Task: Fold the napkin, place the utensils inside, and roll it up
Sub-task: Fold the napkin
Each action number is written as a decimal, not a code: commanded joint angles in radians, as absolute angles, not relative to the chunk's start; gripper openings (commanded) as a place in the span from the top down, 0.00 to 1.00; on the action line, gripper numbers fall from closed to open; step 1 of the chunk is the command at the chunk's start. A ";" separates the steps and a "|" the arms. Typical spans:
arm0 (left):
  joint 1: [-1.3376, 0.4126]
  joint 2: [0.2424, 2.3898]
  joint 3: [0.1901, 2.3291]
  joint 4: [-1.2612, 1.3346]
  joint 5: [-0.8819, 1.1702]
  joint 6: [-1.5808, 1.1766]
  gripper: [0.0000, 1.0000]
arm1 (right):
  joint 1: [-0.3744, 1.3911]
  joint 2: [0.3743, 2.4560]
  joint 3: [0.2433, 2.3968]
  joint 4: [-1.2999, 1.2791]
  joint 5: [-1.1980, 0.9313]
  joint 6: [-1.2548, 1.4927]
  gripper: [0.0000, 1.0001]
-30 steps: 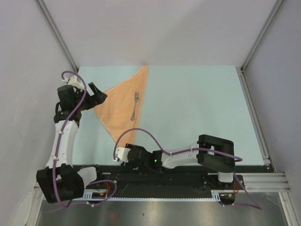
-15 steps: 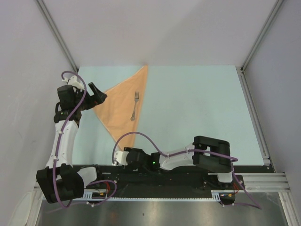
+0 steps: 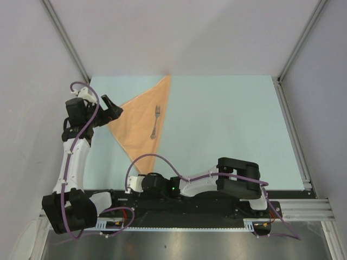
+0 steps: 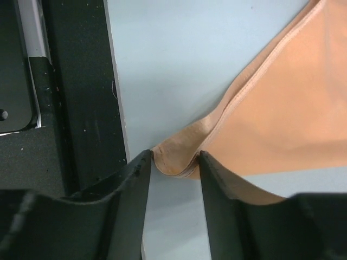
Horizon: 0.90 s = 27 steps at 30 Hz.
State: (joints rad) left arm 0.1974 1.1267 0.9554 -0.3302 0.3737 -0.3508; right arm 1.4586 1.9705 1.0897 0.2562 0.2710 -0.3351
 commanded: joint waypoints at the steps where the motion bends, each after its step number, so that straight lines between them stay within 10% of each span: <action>1: 0.212 1.121 0.957 -0.301 0.396 -0.362 0.00 | 1.465 2.008 1.121 0.236 0.267 -0.341 0.60; 15: 0.215 1.120 0.957 -0.299 0.399 -0.364 0.00 | 1.463 2.008 1.123 0.229 0.278 -0.341 1.00; 27: 0.219 1.112 0.957 -0.299 0.403 -0.365 0.00 | 1.470 1.875 1.103 0.153 0.129 -0.241 1.00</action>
State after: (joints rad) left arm 0.2062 1.1267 0.9554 -0.3241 0.3756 -0.3515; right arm 1.4578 1.9537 1.1065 0.1852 0.1989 -0.2993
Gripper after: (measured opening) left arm 0.996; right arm 0.012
